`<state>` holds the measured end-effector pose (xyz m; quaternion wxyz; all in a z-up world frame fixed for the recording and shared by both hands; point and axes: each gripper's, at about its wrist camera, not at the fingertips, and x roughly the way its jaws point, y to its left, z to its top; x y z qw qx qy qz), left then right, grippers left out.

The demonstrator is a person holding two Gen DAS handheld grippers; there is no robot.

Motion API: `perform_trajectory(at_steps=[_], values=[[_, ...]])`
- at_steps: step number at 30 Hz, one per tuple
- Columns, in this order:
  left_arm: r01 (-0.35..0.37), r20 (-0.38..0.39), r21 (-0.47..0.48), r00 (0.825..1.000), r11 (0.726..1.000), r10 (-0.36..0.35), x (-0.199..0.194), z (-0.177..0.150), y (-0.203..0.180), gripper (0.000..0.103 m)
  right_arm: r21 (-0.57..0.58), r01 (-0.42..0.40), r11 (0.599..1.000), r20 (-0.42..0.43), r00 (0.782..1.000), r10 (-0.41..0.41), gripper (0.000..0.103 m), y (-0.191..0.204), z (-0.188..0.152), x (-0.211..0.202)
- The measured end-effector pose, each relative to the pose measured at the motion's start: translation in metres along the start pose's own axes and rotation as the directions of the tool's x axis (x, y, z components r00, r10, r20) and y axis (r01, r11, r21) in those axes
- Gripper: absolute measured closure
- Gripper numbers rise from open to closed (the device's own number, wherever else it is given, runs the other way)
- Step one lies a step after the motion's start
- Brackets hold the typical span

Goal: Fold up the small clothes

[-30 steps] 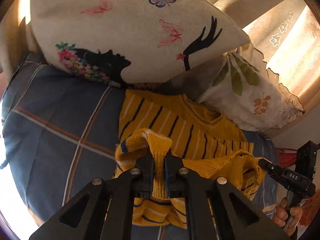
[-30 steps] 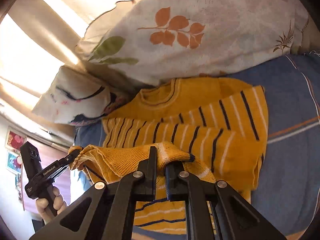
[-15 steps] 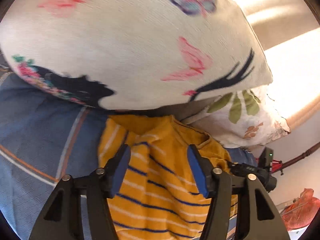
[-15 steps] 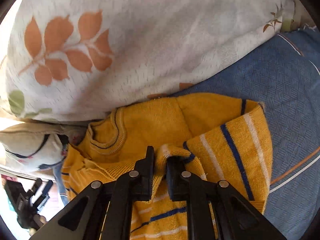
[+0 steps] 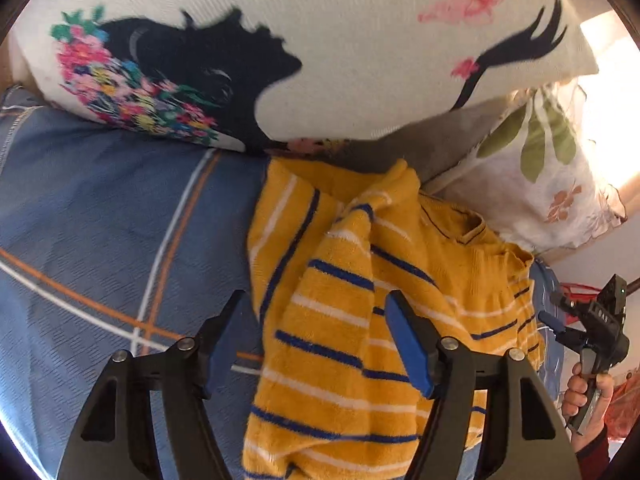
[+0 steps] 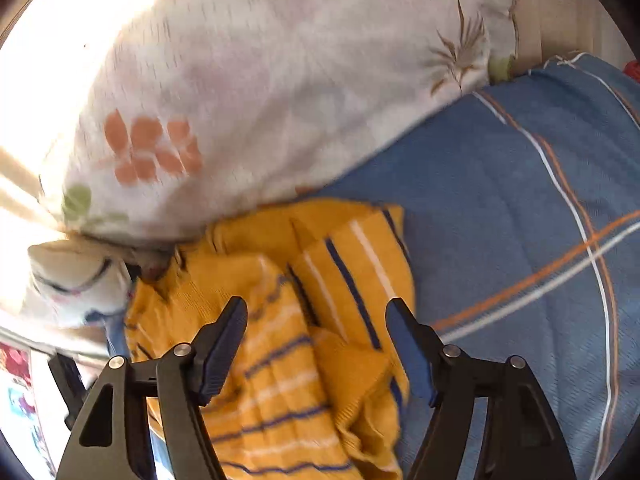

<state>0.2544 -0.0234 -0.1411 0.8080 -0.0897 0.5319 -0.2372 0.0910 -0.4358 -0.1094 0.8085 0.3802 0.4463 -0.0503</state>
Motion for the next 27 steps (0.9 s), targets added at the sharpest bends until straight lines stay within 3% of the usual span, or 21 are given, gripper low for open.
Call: perform_trajectory(at_steps=[4,8,10,14,16,18,19,20,21,22,23,27], values=[[-0.008,-0.018,0.011,1.000,1.000,0.008,0.016,0.001,0.004,0.032,-0.007,0.041,0.999,-0.027,0.999,-0.041,0.027,-0.009,-0.017,0.012],[0.036,-0.077,0.020,0.996,0.999,-0.034,0.032,-0.003,0.004,0.028,0.051,0.015,0.999,-0.029,0.999,-0.014,0.023,-0.025,-0.031,0.016],[0.051,-0.074,0.051,0.996,0.997,-0.047,0.034,-0.004,-0.002,0.022,0.064,-0.019,0.998,-0.020,1.000,0.021,0.021,-0.029,-0.034,0.020],[0.120,-0.087,0.029,0.989,0.992,-0.117,0.040,-0.006,-0.006,0.013,0.124,-0.199,0.972,-0.045,0.978,0.206,0.011,-0.033,-0.043,0.027],[0.126,-0.082,0.013,0.989,0.992,-0.124,0.041,-0.006,-0.006,0.012,0.075,-0.184,0.980,-0.031,0.982,0.187,0.009,-0.026,-0.047,0.031],[0.095,-0.084,0.003,0.992,0.995,-0.094,0.043,-0.004,-0.011,0.013,0.002,-0.116,0.993,-0.020,0.993,0.116,0.008,-0.012,-0.047,0.034],[0.056,-0.086,-0.007,0.995,0.998,-0.056,0.047,-0.003,-0.017,0.020,-0.030,-0.065,0.997,-0.024,0.998,0.065,0.009,-0.001,-0.047,0.040],[0.013,-0.090,-0.011,0.996,1.000,-0.014,0.048,-0.002,-0.022,0.055,-0.051,-0.016,0.999,-0.026,1.000,0.015,0.019,0.007,-0.046,0.043],[0.012,-0.122,-0.017,0.992,1.000,-0.014,0.050,0.000,-0.023,0.086,-0.067,0.026,0.997,-0.028,0.999,-0.028,0.052,0.012,-0.044,0.043],[0.027,-0.141,-0.050,0.989,0.998,-0.034,0.050,0.001,-0.023,0.086,-0.074,0.037,0.997,-0.062,0.997,-0.042,0.068,0.015,-0.042,0.048],[0.024,-0.132,-0.065,0.991,0.998,-0.032,0.045,0.001,-0.022,0.087,-0.055,0.015,0.998,-0.088,0.996,-0.020,0.075,0.015,-0.039,0.050],[0.050,-0.094,-0.101,0.994,0.994,-0.059,0.011,-0.004,-0.029,0.087,0.010,-0.100,0.995,-0.107,0.989,0.100,0.080,-0.001,-0.033,0.022]])
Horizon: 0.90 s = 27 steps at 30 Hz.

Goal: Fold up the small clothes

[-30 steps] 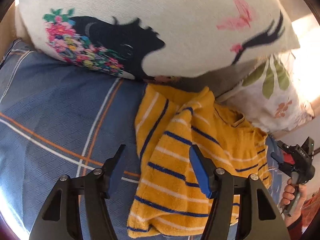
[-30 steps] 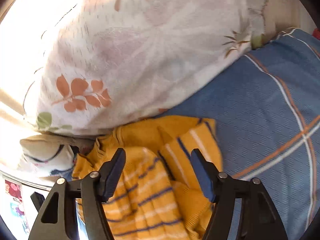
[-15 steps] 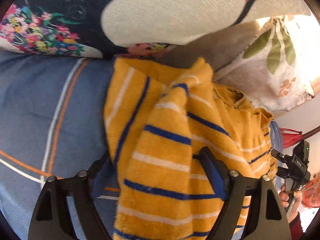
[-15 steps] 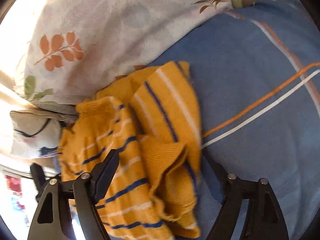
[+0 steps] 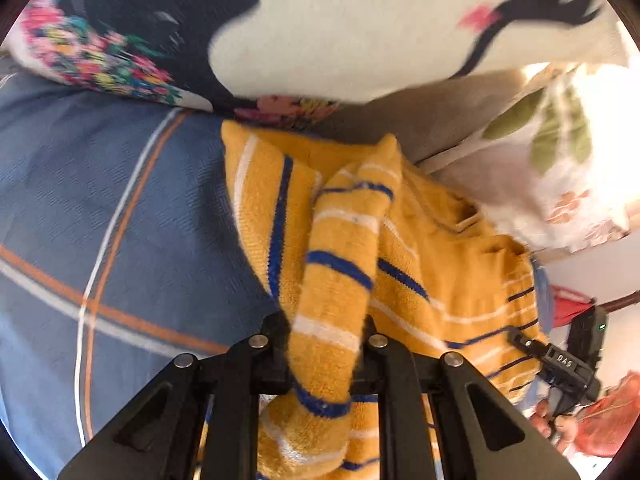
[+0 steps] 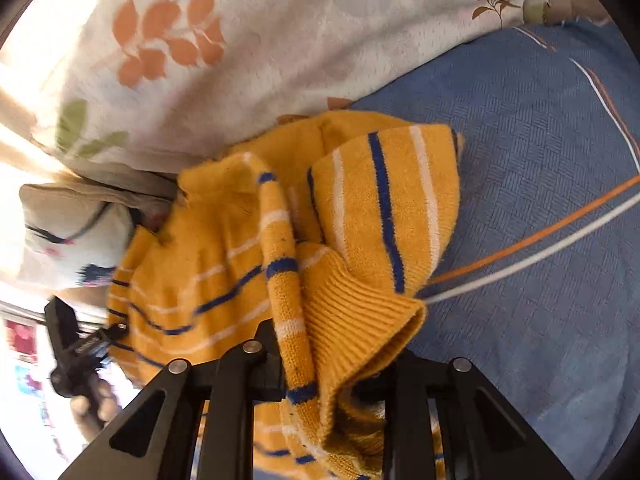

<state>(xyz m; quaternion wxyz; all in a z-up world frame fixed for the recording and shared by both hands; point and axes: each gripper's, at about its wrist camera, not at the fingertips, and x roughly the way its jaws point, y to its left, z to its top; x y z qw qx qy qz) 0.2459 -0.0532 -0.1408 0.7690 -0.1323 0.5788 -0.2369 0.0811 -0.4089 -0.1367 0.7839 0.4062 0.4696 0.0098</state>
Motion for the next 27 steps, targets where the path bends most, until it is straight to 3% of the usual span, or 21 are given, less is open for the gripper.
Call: perform_trajectory(at_steps=[5,9,16,19,22,23,27], values=[[0.028,0.022,-0.003,0.999,1.000,-0.028,-0.051,-0.033,-0.008,0.088,0.013,-0.126,0.992,-0.033,0.991,0.127,0.081,-0.009,-0.019,-0.046],[0.047,-0.003,-0.037,0.999,0.998,-0.048,-0.067,-0.065,-0.004,0.088,0.060,-0.195,0.979,-0.059,0.978,0.198,0.081,-0.027,-0.038,-0.069],[0.006,-0.026,-0.047,1.000,0.999,-0.007,-0.087,-0.095,0.000,0.090,0.047,-0.199,0.979,-0.079,0.976,0.203,0.081,-0.022,-0.064,-0.080],[-0.062,-0.047,-0.052,0.997,0.997,0.060,-0.079,-0.109,0.010,0.090,0.030,-0.112,0.993,-0.131,0.985,0.115,0.076,-0.023,-0.078,-0.058],[-0.103,-0.070,-0.080,0.993,0.991,0.097,-0.069,-0.117,0.026,0.090,-0.072,0.144,0.987,-0.106,0.983,-0.151,0.053,-0.025,-0.084,-0.041],[-0.098,-0.062,-0.088,0.994,0.991,0.093,-0.071,-0.119,0.028,0.089,-0.070,0.167,0.983,-0.086,0.981,-0.173,0.042,-0.028,-0.086,-0.046],[-0.083,0.024,-0.077,0.996,0.994,0.085,-0.094,-0.124,0.035,0.085,-0.061,0.138,0.989,0.049,0.990,-0.135,0.041,-0.020,-0.084,-0.088]])
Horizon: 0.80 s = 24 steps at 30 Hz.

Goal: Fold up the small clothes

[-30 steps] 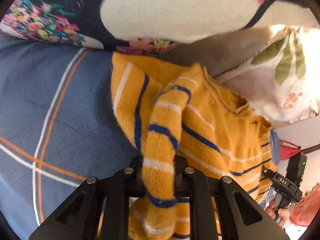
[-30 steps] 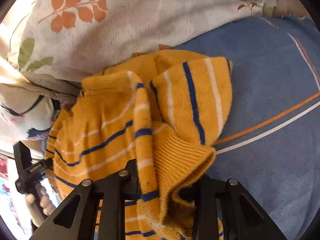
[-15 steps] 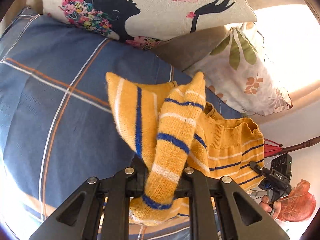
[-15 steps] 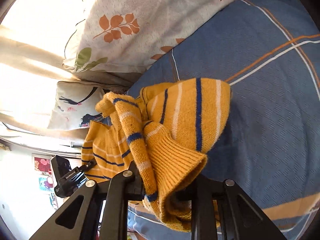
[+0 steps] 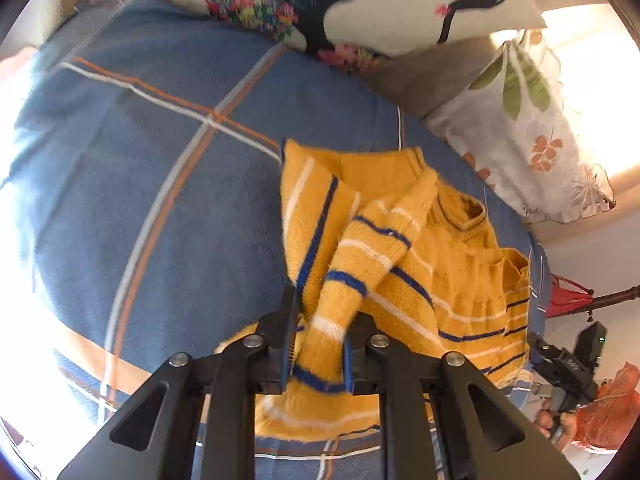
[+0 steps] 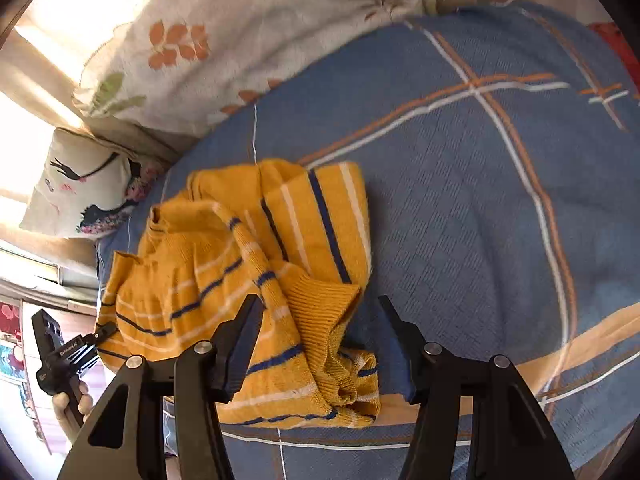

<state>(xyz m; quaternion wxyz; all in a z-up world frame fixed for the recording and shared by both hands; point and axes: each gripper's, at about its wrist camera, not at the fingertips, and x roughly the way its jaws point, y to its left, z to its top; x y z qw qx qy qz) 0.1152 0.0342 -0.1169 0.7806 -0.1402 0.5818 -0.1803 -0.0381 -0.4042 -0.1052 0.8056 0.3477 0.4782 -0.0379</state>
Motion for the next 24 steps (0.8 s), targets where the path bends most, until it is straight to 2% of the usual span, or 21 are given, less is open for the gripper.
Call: perform_trajectory(at_steps=[3,5,8,11,13,15,17,19,21,23,24], values=[[-0.015,0.091,-0.005,0.996,1.000,0.016,-0.026,-0.001,0.011,0.081,-0.091,0.009,0.996,0.105,0.994,0.001,0.041,0.023,0.004,-0.028],[-0.026,0.134,0.013,0.991,1.000,0.024,-0.038,0.000,0.009,0.081,-0.146,-0.028,0.989,0.114,0.992,0.045,0.041,0.040,0.004,-0.031],[0.026,0.163,0.087,0.986,0.996,-0.040,-0.048,0.002,-0.012,0.079,-0.224,-0.068,0.972,0.067,0.994,0.085,0.041,0.075,0.006,-0.006],[0.090,0.142,0.197,0.983,0.976,-0.120,-0.038,0.004,-0.043,0.060,-0.280,-0.068,0.958,0.009,0.997,0.074,0.041,0.096,0.008,0.033],[0.080,0.114,0.263,0.987,0.961,-0.114,-0.019,0.005,-0.065,0.058,-0.298,-0.062,0.952,-0.048,0.998,0.050,0.041,0.101,0.010,0.056],[0.032,0.110,0.298,0.992,0.954,-0.067,0.004,0.012,-0.079,0.057,-0.307,-0.004,0.952,-0.075,0.997,-0.020,0.042,0.101,0.016,0.083],[-0.019,0.114,0.265,0.993,0.964,-0.012,0.026,0.024,-0.075,0.058,-0.306,0.069,0.950,-0.065,0.994,-0.093,0.045,0.096,0.026,0.104],[-0.067,0.089,0.184,0.995,0.981,0.052,0.052,0.040,-0.059,0.058,-0.268,0.051,0.962,-0.064,0.995,-0.071,0.050,0.088,0.037,0.113],[-0.073,0.049,0.104,0.996,0.992,0.068,0.068,0.051,-0.035,0.061,-0.247,0.062,0.967,-0.050,0.996,-0.077,0.052,0.088,0.045,0.114],[-0.134,0.037,0.069,0.991,0.989,0.132,0.079,0.056,-0.018,0.061,-0.265,0.121,0.957,-0.026,0.991,-0.133,0.052,0.093,0.048,0.114],[-0.121,0.034,0.054,0.992,0.991,0.119,0.081,0.057,-0.010,0.061,-0.282,0.150,0.948,-0.015,0.987,-0.160,0.052,0.096,0.047,0.113]])
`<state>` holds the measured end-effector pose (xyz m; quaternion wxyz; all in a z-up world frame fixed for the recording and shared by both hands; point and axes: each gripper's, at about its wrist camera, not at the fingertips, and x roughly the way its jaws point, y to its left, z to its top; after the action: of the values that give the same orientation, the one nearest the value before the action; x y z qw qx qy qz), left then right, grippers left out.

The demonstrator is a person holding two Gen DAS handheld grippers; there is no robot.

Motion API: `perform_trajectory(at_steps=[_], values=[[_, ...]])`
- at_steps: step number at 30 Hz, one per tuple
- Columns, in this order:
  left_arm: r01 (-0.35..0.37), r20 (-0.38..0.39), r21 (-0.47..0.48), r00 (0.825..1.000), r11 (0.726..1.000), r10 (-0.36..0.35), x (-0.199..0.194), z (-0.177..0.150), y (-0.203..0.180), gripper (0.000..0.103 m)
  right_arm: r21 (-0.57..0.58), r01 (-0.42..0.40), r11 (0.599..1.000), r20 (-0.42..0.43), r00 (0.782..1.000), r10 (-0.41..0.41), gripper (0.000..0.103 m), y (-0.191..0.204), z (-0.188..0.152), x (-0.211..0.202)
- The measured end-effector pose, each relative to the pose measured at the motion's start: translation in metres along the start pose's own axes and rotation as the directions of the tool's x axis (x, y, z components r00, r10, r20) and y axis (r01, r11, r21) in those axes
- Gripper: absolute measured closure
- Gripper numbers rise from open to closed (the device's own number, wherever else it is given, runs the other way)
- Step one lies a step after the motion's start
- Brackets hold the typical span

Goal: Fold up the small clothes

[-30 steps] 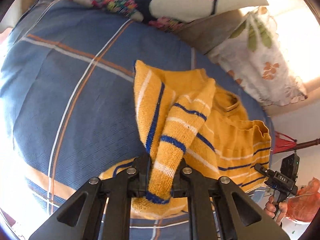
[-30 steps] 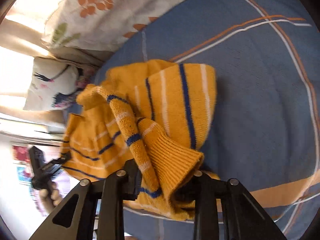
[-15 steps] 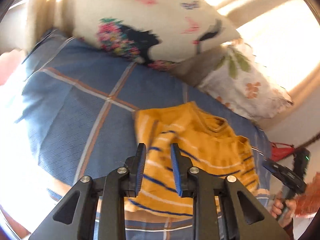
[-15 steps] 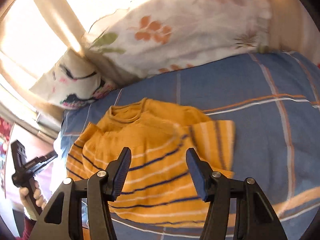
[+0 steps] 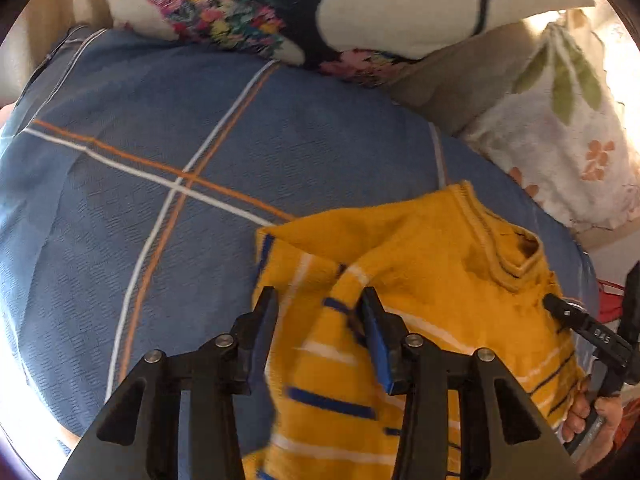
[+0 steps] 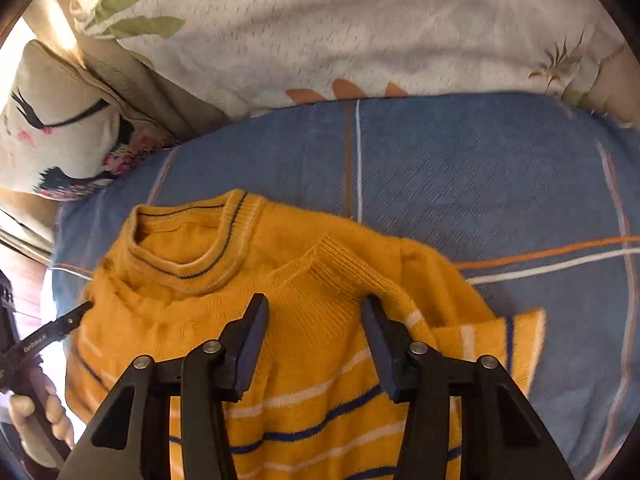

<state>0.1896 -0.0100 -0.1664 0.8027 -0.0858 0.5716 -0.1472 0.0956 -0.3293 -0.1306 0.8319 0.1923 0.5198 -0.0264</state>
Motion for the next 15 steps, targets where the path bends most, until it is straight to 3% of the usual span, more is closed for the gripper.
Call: perform_trajectory(at_steps=[2,9,15], values=[[0.052,0.013,-0.027,0.999,0.998,-0.052,-0.004,0.001,0.010,0.061,-0.030,0.038,0.999,-0.005,0.999,-0.038,0.052,0.004,0.000,-0.001],[0.061,0.061,-0.041,0.996,0.997,-0.059,-0.045,-0.007,0.027,0.060,-0.102,0.176,0.979,0.068,0.983,-0.170,0.047,0.011,-0.010,-0.038],[0.046,0.053,-0.036,0.998,0.998,-0.044,-0.065,-0.044,0.039,0.043,-0.107,0.131,0.986,0.073,0.990,-0.124,0.046,-0.002,-0.052,-0.072]])
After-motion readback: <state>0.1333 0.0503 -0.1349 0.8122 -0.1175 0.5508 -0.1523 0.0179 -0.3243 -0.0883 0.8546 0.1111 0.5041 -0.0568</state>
